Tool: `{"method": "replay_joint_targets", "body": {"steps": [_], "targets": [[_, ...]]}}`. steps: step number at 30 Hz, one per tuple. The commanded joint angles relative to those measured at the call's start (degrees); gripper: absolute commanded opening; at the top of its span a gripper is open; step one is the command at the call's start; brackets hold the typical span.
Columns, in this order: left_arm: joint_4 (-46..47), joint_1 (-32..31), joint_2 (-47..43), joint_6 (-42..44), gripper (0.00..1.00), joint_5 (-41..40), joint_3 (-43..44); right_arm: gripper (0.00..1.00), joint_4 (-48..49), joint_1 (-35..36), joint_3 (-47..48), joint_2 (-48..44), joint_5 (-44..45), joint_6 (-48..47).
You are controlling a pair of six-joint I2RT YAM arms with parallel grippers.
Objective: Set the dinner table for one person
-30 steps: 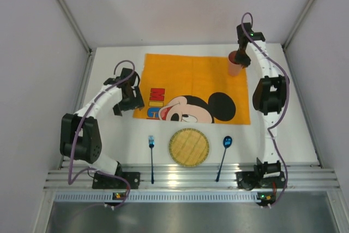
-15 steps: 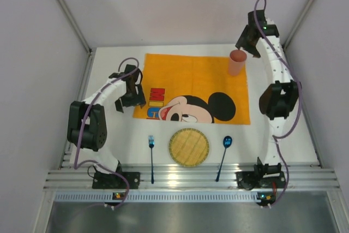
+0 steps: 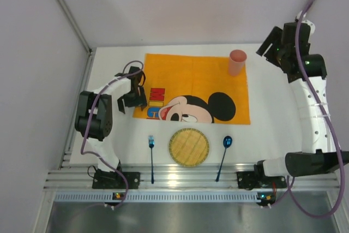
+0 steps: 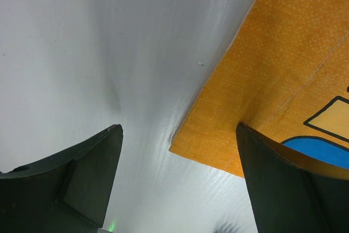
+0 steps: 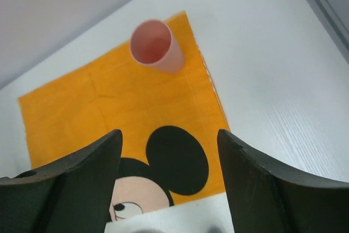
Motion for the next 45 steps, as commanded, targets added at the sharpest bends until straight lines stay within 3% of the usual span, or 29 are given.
{"method": "replay_joint_targets", "body": {"steps": [1, 12, 22, 29, 36, 45], "targets": [[0.93, 0.23, -1.24, -0.46, 0.9, -0.93, -3.3, 0.7, 0.91, -0.31, -6.99, -1.73, -2.15, -0.97], [1.9, -0.73, -8.63, -5.29, 0.89, -0.66, -13.68, 0.7, 1.27, 8.65, -23.25, -10.88, -4.08, -4.75], [1.55, -2.49, -14.6, -8.98, 0.89, -1.1, -18.7, 0.68, 4.07, 18.66, -39.16, -10.27, -19.62, -3.61], [-1.08, -2.58, -17.68, -9.07, 0.93, -3.29, -13.61, 0.66, 13.74, 22.01, -53.13, -5.97, -31.4, -1.5], [-5.39, -2.58, -16.28, -8.81, 0.94, -4.18, -3.51, 0.61, 22.53, 24.29, -55.87, 1.14, -39.94, -1.94], [-7.06, -2.58, -19.61, -8.9, 0.95, -4.96, -4.1, 0.56, 28.77, 27.72, -57.72, 8.97, -42.49, -0.71]]}}
